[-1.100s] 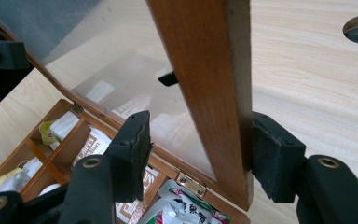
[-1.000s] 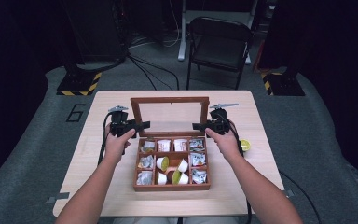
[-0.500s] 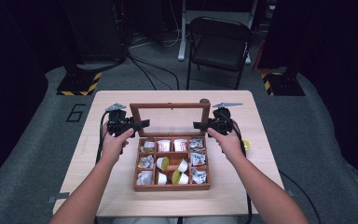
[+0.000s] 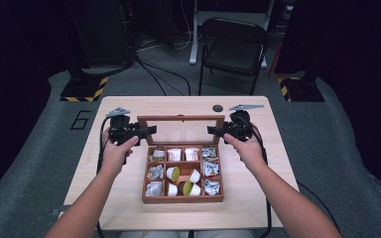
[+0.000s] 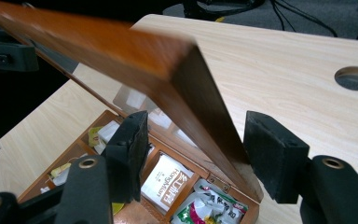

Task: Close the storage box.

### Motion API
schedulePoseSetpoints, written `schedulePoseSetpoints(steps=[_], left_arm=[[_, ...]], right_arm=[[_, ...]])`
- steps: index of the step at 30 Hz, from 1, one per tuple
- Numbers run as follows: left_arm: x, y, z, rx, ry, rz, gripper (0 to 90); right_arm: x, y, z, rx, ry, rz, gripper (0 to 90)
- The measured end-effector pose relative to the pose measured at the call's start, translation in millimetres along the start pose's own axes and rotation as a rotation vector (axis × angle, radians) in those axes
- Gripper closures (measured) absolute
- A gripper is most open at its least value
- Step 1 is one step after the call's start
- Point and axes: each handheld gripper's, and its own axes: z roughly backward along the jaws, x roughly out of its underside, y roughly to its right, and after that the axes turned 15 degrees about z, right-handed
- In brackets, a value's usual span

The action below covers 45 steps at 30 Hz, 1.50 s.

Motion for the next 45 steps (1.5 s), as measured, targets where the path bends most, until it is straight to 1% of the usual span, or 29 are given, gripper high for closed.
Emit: schedulePoseSetpoints(steps=[2,4,6,11,13,15,17,22,24,25,26,28,31,32,35,38,39,42,44,45], left_arm=[[-0.5,2.3,3.5,0.003,0.006,-0.003,37.6],[-1.3,4.7,7.9,-0.006,0.002,0.004,37.7],[-1.9,5.7,10.6,0.0,0.002,0.007,37.9],[-3.4,11.4,16.8,-0.003,-0.001,-0.021,39.2],[-4.1,12.5,19.5,-0.003,-0.006,-0.031,39.9],[-4.3,12.9,22.7,0.002,-0.004,-0.036,40.8],[-4.3,13.3,26.4,0.009,0.001,-0.034,41.8],[-3.5,15.3,30.9,0.002,-0.014,-0.056,42.2],[-2.8,16.1,32.4,0.002,-0.022,-0.072,42.2],[-2.3,16.6,32.8,0.001,-0.021,-0.072,42.2],[-2.0,17.0,34.0,0.002,-0.03,-0.08,42.2],[-0.8,18.0,35.0,0.0,-0.022,-0.087,42.1],[0.3,18.1,39.0,0.018,-0.007,-0.076,41.6],[0.7,18.0,40.2,0.021,-0.006,-0.075,41.7],[3.2,19.3,42.2,0.021,-0.013,-0.077,41.7],[5.6,19.2,44.4,0.024,-0.018,-0.09,42.0],[6.7,19.5,45.0,0.026,-0.019,-0.088,42.1],[9.6,20.4,47.3,0.028,-0.025,-0.099,42.1],[11.6,21.1,48.5,0.03,-0.022,-0.096,42.2],[12.8,21.2,49.9,0.033,-0.023,-0.103,42.1]], right_arm=[[-2.4,-2.2,3.9,0.005,-0.001,0.017,41.3],[-4.5,-4.8,8.3,0.009,-0.008,0.013,41.8],[-5.4,-5.8,11.3,0.012,-0.005,0.023,42.8],[-9.0,-10.2,20.1,0.013,0.0,0.049,44.8],[-10.3,-12.2,23.7,0.011,-0.004,0.044,45.3],[-11.1,-11.9,26.0,0.008,0.003,0.056,46.0],[-11.6,-11.9,27.8,0.004,0.001,0.059,46.4],[-11.0,-13.7,31.7,-0.001,-0.003,0.071,47.1],[-10.8,-14.8,33.7,-0.003,0.0,0.075,47.1],[-10.7,-15.5,34.9,-0.003,0.0,0.077,47.1],[-10.6,-16.0,35.7,-0.003,-0.001,0.08,47.4],[-10.2,-16.7,37.5,-0.003,-0.003,0.087,47.8],[-9.5,-17.7,40.5,-0.003,-0.003,0.094,48.0],[-9.0,-18.7,42.0,-0.003,-0.004,0.088,48.0],[-6.7,-20.1,44.1,-0.002,-0.008,0.099,48.1],[-4.8,-22.2,45.5,-0.006,-0.01,0.105,48.2],[-4.2,-23.0,46.0,-0.008,-0.013,0.099,48.2],[-1.9,-24.2,47.5,-0.011,-0.018,0.109,48.2],[-0.3,-25.2,48.3,-0.017,-0.018,0.11,48.3],[0.6,-26.0,48.7,-0.017,-0.019,0.11,48.3]])
